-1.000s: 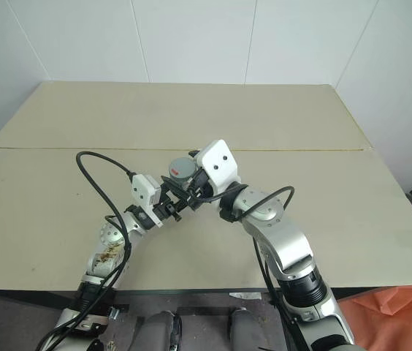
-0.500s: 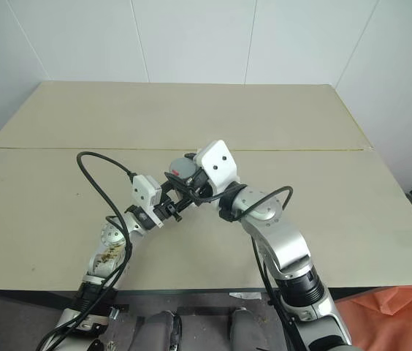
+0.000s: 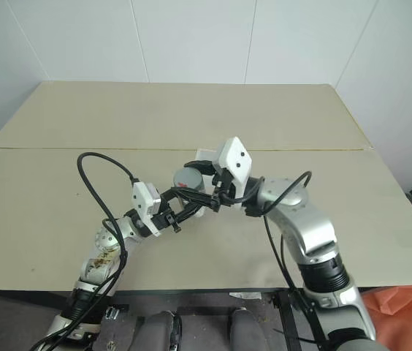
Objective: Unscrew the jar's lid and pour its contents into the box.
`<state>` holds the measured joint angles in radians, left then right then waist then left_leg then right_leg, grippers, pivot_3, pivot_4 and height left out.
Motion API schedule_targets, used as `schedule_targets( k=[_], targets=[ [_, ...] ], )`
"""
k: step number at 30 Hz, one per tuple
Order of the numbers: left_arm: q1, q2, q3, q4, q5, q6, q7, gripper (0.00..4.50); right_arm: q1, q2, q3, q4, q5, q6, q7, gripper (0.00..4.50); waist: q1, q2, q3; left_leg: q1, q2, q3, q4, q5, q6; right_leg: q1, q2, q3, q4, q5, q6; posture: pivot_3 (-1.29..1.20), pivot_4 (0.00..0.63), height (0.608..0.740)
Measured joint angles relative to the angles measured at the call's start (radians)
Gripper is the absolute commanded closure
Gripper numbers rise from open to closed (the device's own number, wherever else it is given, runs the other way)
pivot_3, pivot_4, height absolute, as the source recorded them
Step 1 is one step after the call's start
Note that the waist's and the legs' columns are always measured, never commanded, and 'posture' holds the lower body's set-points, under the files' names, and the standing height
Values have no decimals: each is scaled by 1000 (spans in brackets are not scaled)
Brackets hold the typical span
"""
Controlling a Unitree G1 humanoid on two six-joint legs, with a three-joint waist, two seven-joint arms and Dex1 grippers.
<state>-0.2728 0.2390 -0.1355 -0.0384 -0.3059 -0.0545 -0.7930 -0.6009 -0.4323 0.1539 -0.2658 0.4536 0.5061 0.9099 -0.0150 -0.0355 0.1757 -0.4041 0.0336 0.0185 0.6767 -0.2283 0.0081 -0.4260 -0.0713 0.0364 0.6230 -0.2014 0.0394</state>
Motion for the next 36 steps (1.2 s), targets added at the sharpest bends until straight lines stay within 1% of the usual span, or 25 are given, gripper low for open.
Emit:
schedule_targets(
  k=[4, 5, 7, 10, 11, 13, 18, 20, 21, 23, 24, 25, 27, 30, 32, 36],
  targets=[
    [11, 7, -28, -55, -21, 30, -33, 2500, -70, -50, -14, 127, 46, -69, 247, 1730, -1, 0, 0, 0, 1, 0, 0, 0, 0, 0, 1, 0, 0, -1, 2, 0, 150, 740],
    [11, 7, -36, -63, -26, 37, -37, 2500, -85, -56, -14, 153, 52, -80, 289, 1730, -1, 0, 0, 0, 1, 0, 0, 0, 0, 0, 1, 0, 0, -1, 2, 0, 150, 740],
    [13, 3, -52, -85, -38, 50, -48, 2500, -146, -65, -11, 259, 71, -115, 436, 1730, -2, 0, 0, 0, 1, 0, 0, 0, 0, 0, 2, 0, 0, -1, 2, 0, 150, 740],
    [13, -7, -67, -110, -41, 58, -49, 2500, -231, -69, 3, 383, 83, -159, 597, 1730, -2, 0, 0, 1, 1, 0, 0, 0, 0, 0, 2, 1, 0, -1, 1, 0, 150, 740],
    [13, -13, -71, -115, -41, 60, -45, 2500, -267, -79, 27, 435, 102, -180, 634, 1730, -3, 1, 0, 1, 2, 0, 0, 0, 0, 0, 2, 0, 1, 0, 0, 0, 150, 740],
    [13, -20, -75, -121, -41, 63, -38, 2500, -299, -94, 63, 480, 135, -209, 646, 1730, -1, 1, 0, 1, 2, 0, -1, 0, 0, 0, 2, 0, 1, 1, -2, 0, 150, 740],
    [13, -21, -79, -122, -30, 77, -24, 2500, -356, -149, 195, 584, 229, -337, 650, 1730, 0, 1, 0, 0, 1, 0, -1, 0, 0, -1, 2, 1, 0, 0, -3, 0, 150, 740],
    [13, -20, -81, -122, -26, 78, -21, 2500, -372, -164, 231, 606, 253, -376, 651, 995, 0, 1, 1, 0, 1, 0, -1, 0, 0, -1, 2, 0, 0, 0, -3, 0, 150, 740],
    [13, -21, -83, -123, -26, 79, -19, 2500, -379, -169, 248, 615, 262, -389, 652, 800, 0, 1, 0, 0, 1, 0, -1, 0, 0, -1, 2, 1, 0, 0, -3, 0, 150, 740],
    [10, -29, -95, -130, -26, 78, -18, 2500, -385, -171, 293, 632, 277, -402, 652, 184, 0, 1, 1, 0, 1, 0, -1, 0, 0, -1, 2, 1, 0, 1, -3, 0, 150, 740],
    [10, -31, -102, -132, -26, 78, -18, 2500, -385, -173, 305, 637, 280, -407, 652, 25, 0, 1, 1, 0, 1, 0, -1, 0, 0, -1, 2, 1, 0, 1, -3, 0, 150, 740],
    [10, -34, -105, -135, -26, 78, -18, 2500, -385, -178, 307, 641, 286, -409, 652, 25, 0, 1, 1, 0, 1, 0, 0, 0, 0, -1, 1, 1, 0, 1, -3, 0, 150, 740],
    [10, -30, -105, -137, -25, 77, -17, 2500, -380, -195, 292, 638, 298, -418, 653, 25, 2, 1, 1, 0, 1, 0, -1, 0, 0, -1, 2, 0, 0, 1, -3, 0, 150, 740],
    [12, -25, -101, -136, -22, 75, -13, 2500, -329, -218, 201, 607, 279, -451, 652, 25, 5, 1, 1, -1, 1, 0, -1, 0, 0, -1, 1, 0, 0, 1, -3, 0, 150, 740],
    [13, -19, -97, -129, -14, 73, -13, 2500, -258, -249, 133, 538, 267, -448, 633, 25, 8, 1, 1, -1, 1, 0, -1, 0, 0, -1, 1, 0, -1, 0, -3, 0, 150, 740],
    [11, -11, -78, -95, -9, 57, -11, 2500, -95, -309, 2, 330, 245, -403, 498, 25, 9, 0, 1, -2, 1, 0, -1, 0, 0, -2, 1, 0, 0, 0, -2, 0, 150, 740]
  ],
)
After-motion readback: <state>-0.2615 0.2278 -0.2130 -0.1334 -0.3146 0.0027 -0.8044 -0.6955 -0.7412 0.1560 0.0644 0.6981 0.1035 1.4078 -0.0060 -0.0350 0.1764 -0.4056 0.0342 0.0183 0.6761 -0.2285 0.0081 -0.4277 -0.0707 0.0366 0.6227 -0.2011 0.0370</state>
